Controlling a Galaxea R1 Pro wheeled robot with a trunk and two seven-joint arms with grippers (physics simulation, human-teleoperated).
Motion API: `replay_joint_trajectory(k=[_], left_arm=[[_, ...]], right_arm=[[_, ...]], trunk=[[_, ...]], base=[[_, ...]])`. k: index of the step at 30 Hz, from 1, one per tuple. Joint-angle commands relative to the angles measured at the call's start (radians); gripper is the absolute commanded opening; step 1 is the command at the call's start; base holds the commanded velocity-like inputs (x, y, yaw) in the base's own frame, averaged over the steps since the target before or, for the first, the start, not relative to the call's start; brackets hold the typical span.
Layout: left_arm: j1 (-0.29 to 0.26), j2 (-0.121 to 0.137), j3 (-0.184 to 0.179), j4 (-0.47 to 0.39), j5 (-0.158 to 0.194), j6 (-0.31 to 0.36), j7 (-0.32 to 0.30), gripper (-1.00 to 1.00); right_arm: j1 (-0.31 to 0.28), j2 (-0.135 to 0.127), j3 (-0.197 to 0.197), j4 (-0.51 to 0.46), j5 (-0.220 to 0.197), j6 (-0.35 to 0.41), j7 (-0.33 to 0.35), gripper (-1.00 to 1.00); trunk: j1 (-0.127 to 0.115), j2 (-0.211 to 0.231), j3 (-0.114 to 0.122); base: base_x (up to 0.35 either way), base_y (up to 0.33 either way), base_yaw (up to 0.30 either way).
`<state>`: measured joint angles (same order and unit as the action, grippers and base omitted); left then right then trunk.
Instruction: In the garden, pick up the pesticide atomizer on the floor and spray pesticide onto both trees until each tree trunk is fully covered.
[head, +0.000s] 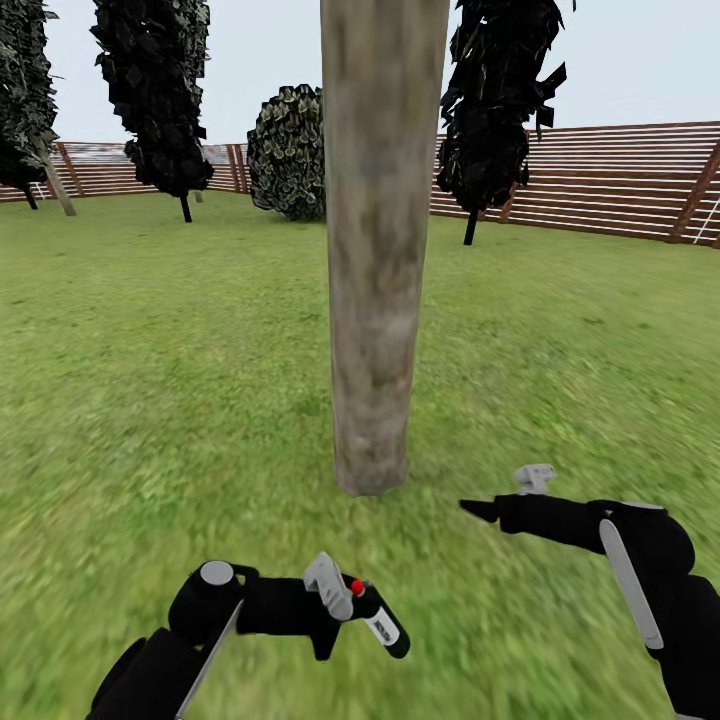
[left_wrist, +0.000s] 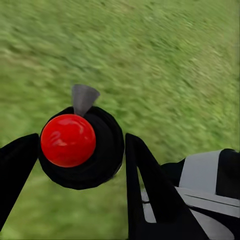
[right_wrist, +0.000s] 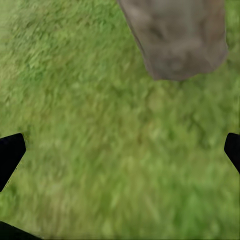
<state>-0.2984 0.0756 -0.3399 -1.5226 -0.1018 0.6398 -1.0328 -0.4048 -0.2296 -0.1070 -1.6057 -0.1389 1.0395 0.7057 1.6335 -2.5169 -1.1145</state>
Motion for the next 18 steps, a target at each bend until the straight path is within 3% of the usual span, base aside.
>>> replay_joint_trajectory(k=[1, 6, 7, 15, 18], left_arm=[[-0.001, -0.001, 0.012, -0.001, -0.005, 0.008, -0.004, -1.0], [-0.001, -0.002, 0.033, -0.001, -0.004, 0.005, -0.004, -1.0], [-0.001, -0.001, 0.034, -0.002, -0.003, 0.004, -0.005, -1.0], [-0.001, -0.002, 0.033, -0.002, -0.009, -0.003, -0.006, -1.0], [0.0, -0.002, 0.033, -0.001, -0.01, -0.016, -0.006, -1.0]], right_arm=[[-0.001, 0.0, 0.0, 0.0, -0.007, 0.008, 0.016, 1.0], [0.0, 0.001, 0.002, 0.0, -0.004, 0.008, 0.092, 1.0], [0.001, 0.001, 0.002, 0.0, -0.003, 0.008, 0.099, -1.0], [0.002, 0.001, 0.003, 0.0, -0.004, 0.008, 0.12, -1.0], [0.003, 0.001, 0.003, 0.0, -0.002, 0.008, 0.171, -1.0]], trunk=[[0.0, 0.0, -0.001], [0.0, 0.0, -0.001], [0.0, 0.0, -0.001], [0.0, 0.0, -0.001], [0.0, 0.0, -0.001]], base=[[0.0, 0.0, 0.0], [0.0, 0.0, 0.0], [0.0, 0.0, 0.0], [0.0, 0.0, 0.0], [0.0, 0.0, 0.0]])
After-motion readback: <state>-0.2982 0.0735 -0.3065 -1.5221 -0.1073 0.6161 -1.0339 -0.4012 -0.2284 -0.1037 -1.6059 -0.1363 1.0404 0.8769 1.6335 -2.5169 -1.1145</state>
